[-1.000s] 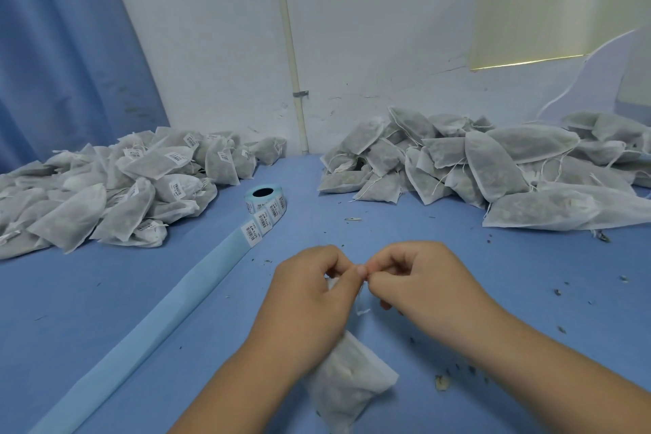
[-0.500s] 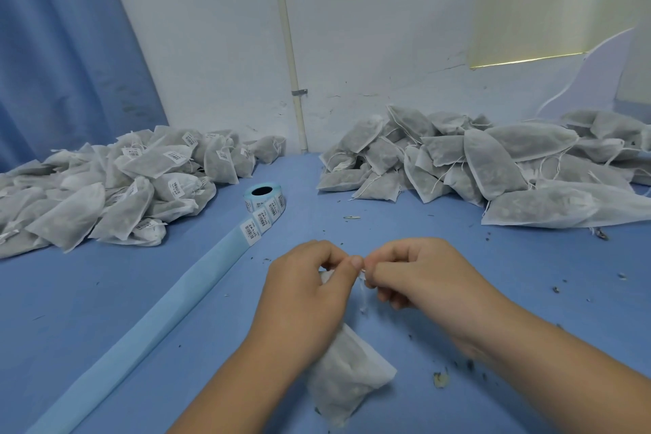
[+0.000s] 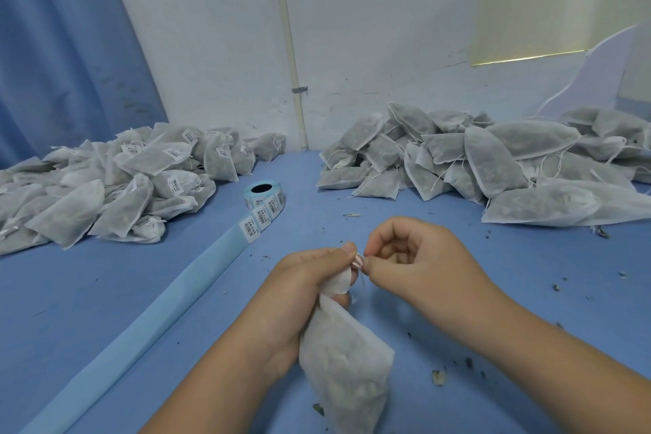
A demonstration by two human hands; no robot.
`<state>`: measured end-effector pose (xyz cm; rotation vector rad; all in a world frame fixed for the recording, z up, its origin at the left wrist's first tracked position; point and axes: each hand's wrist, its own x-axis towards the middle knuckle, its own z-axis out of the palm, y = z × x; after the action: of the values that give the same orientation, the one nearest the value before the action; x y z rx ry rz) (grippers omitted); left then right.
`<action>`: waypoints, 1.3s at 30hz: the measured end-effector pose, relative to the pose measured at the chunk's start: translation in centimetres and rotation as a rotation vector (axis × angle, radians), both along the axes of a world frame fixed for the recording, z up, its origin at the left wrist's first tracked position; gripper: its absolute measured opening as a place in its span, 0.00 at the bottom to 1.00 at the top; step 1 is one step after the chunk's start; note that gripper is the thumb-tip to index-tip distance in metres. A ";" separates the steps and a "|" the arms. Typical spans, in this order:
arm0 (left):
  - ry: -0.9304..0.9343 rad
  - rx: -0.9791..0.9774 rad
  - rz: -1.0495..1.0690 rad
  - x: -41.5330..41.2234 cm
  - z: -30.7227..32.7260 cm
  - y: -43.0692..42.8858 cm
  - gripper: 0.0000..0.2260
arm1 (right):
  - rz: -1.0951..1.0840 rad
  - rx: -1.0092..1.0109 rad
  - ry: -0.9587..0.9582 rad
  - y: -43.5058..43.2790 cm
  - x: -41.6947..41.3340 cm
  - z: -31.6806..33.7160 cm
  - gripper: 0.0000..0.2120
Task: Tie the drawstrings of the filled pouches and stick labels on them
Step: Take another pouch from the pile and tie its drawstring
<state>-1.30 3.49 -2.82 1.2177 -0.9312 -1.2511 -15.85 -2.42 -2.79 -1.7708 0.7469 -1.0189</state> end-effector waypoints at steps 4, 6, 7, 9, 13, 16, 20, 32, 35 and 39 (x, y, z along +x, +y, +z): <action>-0.034 0.009 0.038 -0.2 -0.1 0.0 0.11 | -0.092 -0.257 0.099 0.2 0.1 -0.4 0.09; -0.025 0.000 0.066 -0.3 -0.2 -0.1 0.12 | -0.140 -0.355 0.161 0.4 0.1 -0.6 0.10; -0.020 -0.006 0.083 -0.3 -0.2 0.0 0.13 | -0.158 -0.383 0.176 0.4 0.1 -0.6 0.10; -0.035 -0.011 0.121 -0.4 -0.2 0.0 0.15 | -0.184 -0.427 0.198 0.5 0.0 -0.6 0.08; -0.091 -0.028 0.190 -0.4 -0.5 -0.1 0.14 | -0.232 -0.492 0.246 0.6 0.1 -0.8 0.02; -0.120 -0.033 0.204 -0.6 -0.7 -0.2 0.12 | -0.276 -0.520 0.274 0.7 0.1 -1.0 0.04; -0.141 -0.025 0.180 -0.5 -0.8 -0.2 0.10 | -0.311 -0.552 0.326 0.4 0.1 -1.0 0.04; -0.532 -0.115 0.207 0.6 -0.6 -0.4 0.10 | 0.206 0.384 -0.253 -1.3 -1.2 0.9 0.11; -0.506 -0.149 0.138 0.3 -0.8 -0.4 0.10 | 0.382 0.505 -0.368 -1.0 -0.8 0.6 0.12; -0.456 -0.168 0.111 0.1 -0.9 -0.5 0.10 | 0.576 0.638 -0.511 -1.2 -0.8 0.4 0.15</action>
<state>-1.15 3.02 -3.67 1.4263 -1.2511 -0.8003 -16.67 -3.61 -2.39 -1.0083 0.1722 -0.6804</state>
